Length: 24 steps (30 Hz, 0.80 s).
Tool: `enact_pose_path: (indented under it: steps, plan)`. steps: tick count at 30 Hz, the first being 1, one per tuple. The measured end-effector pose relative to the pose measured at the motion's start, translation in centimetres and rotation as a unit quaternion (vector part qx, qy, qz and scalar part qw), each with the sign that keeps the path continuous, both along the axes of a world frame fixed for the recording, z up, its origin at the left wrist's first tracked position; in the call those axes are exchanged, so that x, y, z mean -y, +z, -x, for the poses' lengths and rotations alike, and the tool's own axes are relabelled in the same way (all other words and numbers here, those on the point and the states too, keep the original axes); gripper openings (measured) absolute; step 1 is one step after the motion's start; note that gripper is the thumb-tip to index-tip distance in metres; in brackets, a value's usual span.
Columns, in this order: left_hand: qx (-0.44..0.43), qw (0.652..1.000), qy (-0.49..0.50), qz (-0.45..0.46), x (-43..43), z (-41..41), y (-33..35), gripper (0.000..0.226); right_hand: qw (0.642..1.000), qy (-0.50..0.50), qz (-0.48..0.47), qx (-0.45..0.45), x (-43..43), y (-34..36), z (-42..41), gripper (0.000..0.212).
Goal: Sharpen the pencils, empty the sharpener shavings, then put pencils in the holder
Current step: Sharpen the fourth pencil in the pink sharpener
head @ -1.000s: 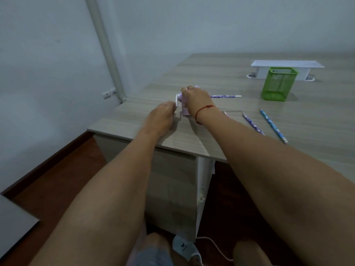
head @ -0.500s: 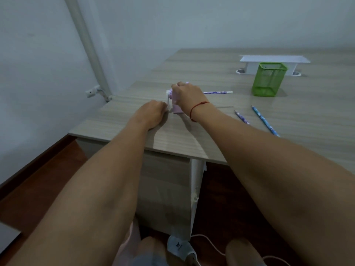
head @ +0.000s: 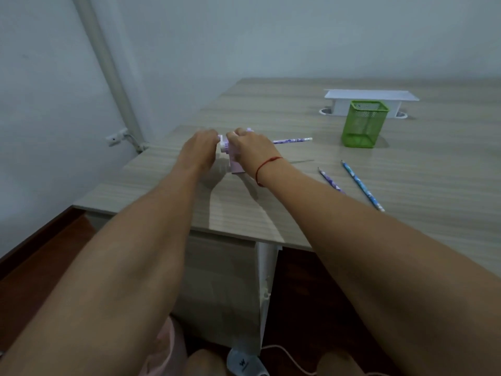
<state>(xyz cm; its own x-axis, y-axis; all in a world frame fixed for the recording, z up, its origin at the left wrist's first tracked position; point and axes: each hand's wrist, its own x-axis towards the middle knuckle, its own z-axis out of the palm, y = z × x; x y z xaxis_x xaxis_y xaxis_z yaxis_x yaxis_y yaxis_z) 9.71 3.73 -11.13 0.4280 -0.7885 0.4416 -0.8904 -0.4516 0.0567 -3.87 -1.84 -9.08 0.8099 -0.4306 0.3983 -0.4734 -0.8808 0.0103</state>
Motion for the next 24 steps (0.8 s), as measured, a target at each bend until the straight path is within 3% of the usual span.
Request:
enact_pose_path:
  steps: [17, 21, 24]
  plan:
    - [-0.001, 0.997, -0.037, 0.063, -1.5, 0.6, 1.7, 0.029, 1.000, 0.016, -0.003, 0.009, 0.4, -0.3, -0.5, 0.030]
    - [0.035, 0.995, -0.056, 0.076, -3.8, 2.3, 1.7, 0.028, 1.000, 0.018, -0.018, 0.009, 0.1, 0.1, -0.2, 0.031]
    - [0.033, 0.996, -0.060, 0.049, -5.2, 3.5, 0.7, 0.022, 0.999, 0.019, -0.032, 0.001, -0.1, 0.6, 0.1, 0.032]
